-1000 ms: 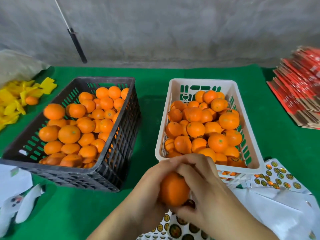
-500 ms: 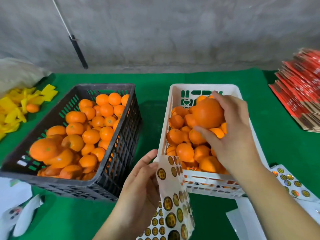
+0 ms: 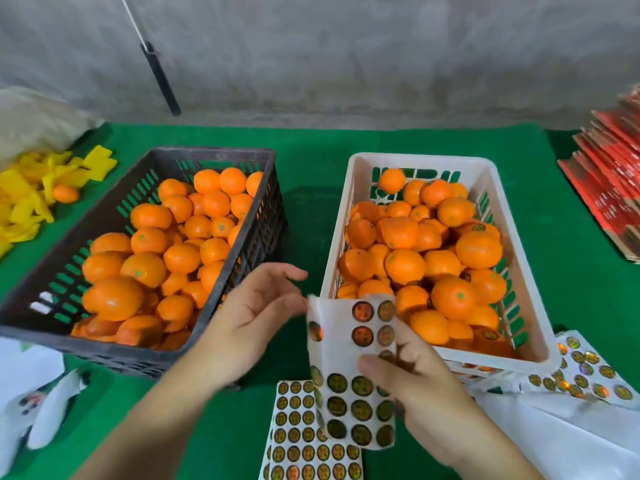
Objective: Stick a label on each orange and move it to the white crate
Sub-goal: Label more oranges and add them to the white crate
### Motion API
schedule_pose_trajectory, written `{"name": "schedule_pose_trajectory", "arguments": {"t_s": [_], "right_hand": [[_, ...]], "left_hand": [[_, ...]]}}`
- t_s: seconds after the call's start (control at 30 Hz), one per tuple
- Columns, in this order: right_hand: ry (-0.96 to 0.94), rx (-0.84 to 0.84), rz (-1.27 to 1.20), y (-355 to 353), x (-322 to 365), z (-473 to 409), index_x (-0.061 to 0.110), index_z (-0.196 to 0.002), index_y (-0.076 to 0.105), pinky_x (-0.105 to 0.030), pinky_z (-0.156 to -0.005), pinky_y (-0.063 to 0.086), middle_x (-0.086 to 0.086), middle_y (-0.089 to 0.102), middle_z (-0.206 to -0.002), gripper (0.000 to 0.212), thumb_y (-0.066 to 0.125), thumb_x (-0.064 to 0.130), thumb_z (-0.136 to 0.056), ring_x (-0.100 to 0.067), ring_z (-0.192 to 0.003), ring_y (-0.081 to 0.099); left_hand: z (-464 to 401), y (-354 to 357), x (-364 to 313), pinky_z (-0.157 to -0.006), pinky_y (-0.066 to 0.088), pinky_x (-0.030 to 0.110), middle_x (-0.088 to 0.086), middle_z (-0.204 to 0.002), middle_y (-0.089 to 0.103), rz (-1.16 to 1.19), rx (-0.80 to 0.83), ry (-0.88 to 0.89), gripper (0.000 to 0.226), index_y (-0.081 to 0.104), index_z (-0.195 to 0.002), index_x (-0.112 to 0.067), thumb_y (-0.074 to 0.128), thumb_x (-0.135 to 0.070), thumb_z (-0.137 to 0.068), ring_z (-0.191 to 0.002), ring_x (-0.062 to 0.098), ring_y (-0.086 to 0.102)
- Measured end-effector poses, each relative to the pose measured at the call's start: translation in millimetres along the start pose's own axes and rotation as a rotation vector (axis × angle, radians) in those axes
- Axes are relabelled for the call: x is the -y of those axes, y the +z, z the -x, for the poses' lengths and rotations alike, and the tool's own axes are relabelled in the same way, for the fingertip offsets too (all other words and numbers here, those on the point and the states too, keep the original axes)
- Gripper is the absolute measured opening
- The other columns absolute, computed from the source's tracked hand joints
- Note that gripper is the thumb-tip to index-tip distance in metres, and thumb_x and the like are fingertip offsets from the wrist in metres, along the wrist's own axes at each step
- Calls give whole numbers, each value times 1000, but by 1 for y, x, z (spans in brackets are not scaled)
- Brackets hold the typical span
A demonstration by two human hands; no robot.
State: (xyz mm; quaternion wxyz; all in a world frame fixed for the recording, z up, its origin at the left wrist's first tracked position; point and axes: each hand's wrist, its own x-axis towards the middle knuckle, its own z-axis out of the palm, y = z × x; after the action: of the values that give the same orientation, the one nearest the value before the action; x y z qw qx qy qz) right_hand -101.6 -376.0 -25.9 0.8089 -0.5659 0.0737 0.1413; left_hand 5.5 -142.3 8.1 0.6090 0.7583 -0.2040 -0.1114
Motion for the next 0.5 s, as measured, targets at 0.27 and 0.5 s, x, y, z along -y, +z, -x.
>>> {"name": "schedule_pose_trajectory", "arguments": {"t_s": [0.27,0.5], "right_hand": [[-85,-159,-190,-1,2,7,28,-137,67,-61,-102,54,-12,69,-138,55,82,22,-85,-37,-125,68],[-94,-192,-262,8,13,13,31,-128,73,-48,-88,63,-11,73,-132,51,81,21,-79,-35,-119,72]], "left_hand": [[-75,-114,67,-106,46,48,11,-152,32,-749,185,-645,52,38,-150,-24,62,-26,-105,-134,36,43],[-76,-104,82,-83,44,39,2,-108,43,-687,-127,-589,28,38,-102,-36,64,-47,-99,-90,25,49]]}}
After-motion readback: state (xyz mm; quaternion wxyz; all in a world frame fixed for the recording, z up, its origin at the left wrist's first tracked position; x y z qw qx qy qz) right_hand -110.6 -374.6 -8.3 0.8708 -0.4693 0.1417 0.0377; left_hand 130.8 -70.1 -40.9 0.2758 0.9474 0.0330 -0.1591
